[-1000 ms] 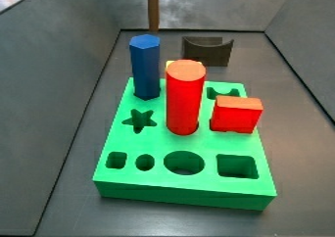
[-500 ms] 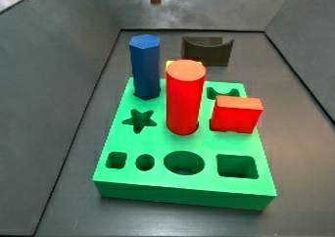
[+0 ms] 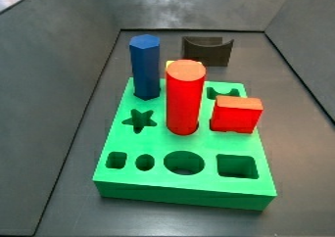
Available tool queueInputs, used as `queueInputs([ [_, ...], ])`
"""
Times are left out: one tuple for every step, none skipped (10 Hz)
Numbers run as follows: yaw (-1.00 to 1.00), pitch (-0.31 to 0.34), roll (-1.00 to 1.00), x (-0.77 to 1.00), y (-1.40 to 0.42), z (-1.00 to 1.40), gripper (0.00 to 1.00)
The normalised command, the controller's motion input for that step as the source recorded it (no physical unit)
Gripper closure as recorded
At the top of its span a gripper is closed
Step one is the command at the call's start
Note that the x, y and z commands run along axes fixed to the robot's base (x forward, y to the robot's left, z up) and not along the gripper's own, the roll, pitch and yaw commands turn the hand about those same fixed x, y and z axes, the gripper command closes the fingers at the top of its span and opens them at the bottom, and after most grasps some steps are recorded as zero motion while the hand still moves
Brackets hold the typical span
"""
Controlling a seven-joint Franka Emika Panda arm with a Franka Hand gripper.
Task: Pick up the square-circle object. Move up. Place the square-circle object on the fixture. Regrasp the square-circle object. Rotate the square-circle object. Move to above the board. Insert the square-circle object.
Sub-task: Move to above the board.
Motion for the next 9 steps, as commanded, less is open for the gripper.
queueInputs([
  [1.00,0.030,0.03,0.11,-1.00,0.04,1.00],
  [1.00,0.034,0.03,0.11,-1.00,0.04,1.00],
  [1.00,0.037,0.03,0.13,-1.00,0.04,1.00],
  [1.00,0.043,0.03,0.14,-1.00,0.04,1.00],
  [1.00,0.045,0.03,0.15,-1.00,0.04,1.00],
  [1.00,0.054,0.03,0.17,-1.00,0.04,1.00],
  [1.00,0.059,0.03,0.19,-1.00,0.04,1.00],
  [1.00,0.070,0.04,0.16,-0.69,0.03,1.00],
  [1.00,0.078,0.04,0.13,-0.44,0.03,1.00],
])
